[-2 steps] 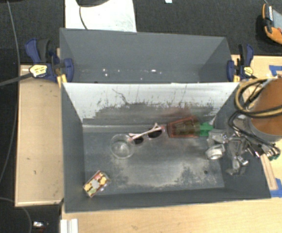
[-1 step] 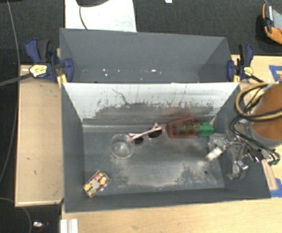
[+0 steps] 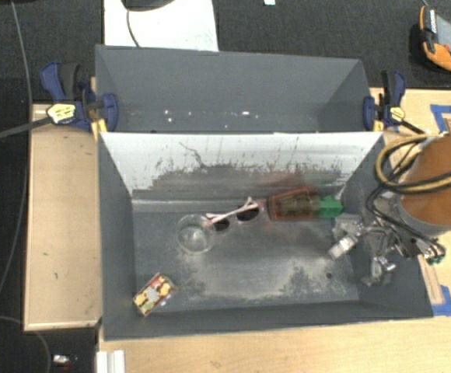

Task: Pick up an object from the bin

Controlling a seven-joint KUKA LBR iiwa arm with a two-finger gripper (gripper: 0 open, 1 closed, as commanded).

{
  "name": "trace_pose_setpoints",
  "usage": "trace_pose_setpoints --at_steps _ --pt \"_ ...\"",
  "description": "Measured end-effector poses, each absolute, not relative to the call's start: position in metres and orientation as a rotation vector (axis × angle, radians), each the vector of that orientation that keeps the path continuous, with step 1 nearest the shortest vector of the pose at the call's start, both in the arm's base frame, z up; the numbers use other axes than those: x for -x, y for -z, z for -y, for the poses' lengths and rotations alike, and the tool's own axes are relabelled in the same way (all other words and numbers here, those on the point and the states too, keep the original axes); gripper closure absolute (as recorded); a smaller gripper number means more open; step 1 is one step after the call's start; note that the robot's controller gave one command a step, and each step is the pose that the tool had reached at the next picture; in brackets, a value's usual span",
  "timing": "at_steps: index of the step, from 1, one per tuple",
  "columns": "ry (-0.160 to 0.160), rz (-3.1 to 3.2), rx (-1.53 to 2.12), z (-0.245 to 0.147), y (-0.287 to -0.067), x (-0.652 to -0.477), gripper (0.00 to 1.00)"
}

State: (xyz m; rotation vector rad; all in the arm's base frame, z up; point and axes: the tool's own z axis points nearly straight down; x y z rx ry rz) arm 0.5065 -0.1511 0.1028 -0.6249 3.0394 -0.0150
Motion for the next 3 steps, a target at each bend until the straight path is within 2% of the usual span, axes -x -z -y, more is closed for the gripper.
trace_pose_setpoints --at_steps 1,2,3 --pt "0.014 -3.055 0.563 0.1452 -0.1033 -0.4994 0.00" --pt "0.015 -3.043 0.589 0.1449 -0.1065 -0.5082 1.00" --pt "0.015 -3.043 0.589 0.1449 -0.1069 -0.5081 1.00"
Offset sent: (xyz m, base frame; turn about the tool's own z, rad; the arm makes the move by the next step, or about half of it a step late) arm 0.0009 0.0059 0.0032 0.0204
